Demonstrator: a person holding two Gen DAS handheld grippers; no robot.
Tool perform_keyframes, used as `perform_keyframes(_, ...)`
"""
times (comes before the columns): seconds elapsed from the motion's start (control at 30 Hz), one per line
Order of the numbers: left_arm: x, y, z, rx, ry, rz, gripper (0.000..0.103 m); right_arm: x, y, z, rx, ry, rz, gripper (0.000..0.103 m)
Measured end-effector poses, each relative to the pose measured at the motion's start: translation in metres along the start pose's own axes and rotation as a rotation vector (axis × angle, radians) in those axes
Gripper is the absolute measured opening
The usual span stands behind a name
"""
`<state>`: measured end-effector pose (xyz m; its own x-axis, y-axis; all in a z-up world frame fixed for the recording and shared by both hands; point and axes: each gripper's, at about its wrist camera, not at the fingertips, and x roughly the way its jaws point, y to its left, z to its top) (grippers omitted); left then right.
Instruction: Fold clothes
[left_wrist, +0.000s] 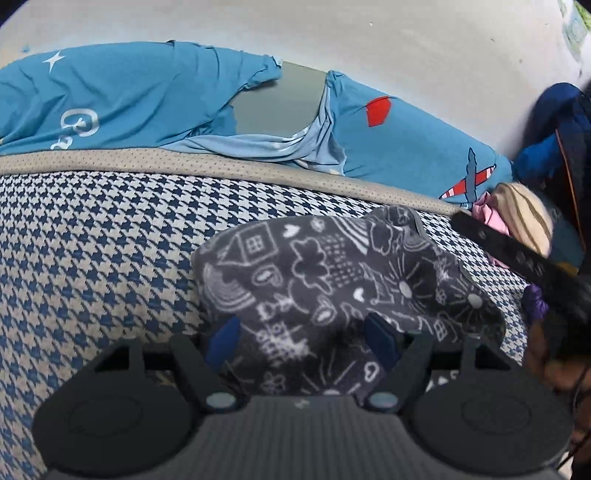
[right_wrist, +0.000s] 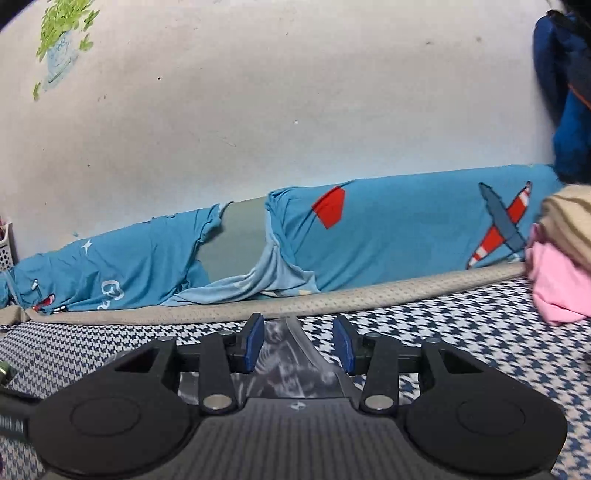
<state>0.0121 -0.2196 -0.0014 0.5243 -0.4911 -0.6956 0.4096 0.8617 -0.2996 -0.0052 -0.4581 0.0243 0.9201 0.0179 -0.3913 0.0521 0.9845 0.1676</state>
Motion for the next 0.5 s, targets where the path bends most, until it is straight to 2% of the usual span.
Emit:
perform_keyframes(0.33, 0.011, 0.011, -0.003, -0.006, 0.014, -0.002, 0.075, 0.053, 0.008, 0.013, 0.039, 0.115, 0.093, 0.052)
perform_keyframes(0.5, 0.013, 0.015, -0.002, -0.018, 0.025, -0.009, 0.076, 0.080, 0.015, 0.007, 0.053, 0.196, 0.087, 0.051)
